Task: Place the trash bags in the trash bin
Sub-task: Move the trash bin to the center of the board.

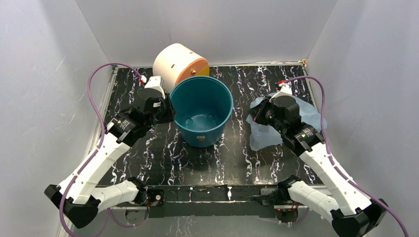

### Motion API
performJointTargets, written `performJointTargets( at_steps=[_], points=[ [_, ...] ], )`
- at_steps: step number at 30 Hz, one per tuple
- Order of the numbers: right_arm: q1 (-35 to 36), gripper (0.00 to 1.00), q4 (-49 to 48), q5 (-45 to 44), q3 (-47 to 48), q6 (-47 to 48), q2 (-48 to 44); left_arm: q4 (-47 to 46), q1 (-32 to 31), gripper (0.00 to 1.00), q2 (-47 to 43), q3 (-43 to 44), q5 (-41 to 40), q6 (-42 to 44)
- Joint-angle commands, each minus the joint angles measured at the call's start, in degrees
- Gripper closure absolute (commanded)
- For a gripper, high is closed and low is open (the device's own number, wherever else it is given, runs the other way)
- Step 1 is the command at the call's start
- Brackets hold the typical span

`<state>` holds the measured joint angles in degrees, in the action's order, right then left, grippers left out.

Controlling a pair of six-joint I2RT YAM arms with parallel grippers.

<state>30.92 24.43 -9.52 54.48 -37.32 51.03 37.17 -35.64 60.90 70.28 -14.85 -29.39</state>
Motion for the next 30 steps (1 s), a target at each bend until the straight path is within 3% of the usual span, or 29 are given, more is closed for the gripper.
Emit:
performJointTargets(
  at_steps=[1,5,8,17,23,30],
  points=[
    [0.0,0.97,-4.9,2.1,-0.2,0.3,0.1,3.2,0.2,0.72,0.3,4.0,-4.7,-0.3],
    [0.0,0.97,-4.7,2.3,-0.1,0.3,0.5,3.8,0.2,0.7,2.3,6.4,-4.9,0.1],
    [0.0,0.97,-4.6,1.8,-0.2,0.3,0.1,3.5,0.2,0.6,2.6,7.4,-4.1,0.1],
    [0.0,0.97,-5.5,3.7,0.1,0.8,0.0,3.3,0.2,0.44,0.7,6.0,-5.0,0.6],
    [0.1,0.97,-7.1,8.2,0.1,2.0,0.4,3.2,0.2,0.45,1.2,5.7,-1.7,3.7],
    [0.0,0.97,-7.4,8.5,0.1,2.0,0.4,6.9,0.2,0.53,2.8,5.6,-6.1,5.8]
  ],
)
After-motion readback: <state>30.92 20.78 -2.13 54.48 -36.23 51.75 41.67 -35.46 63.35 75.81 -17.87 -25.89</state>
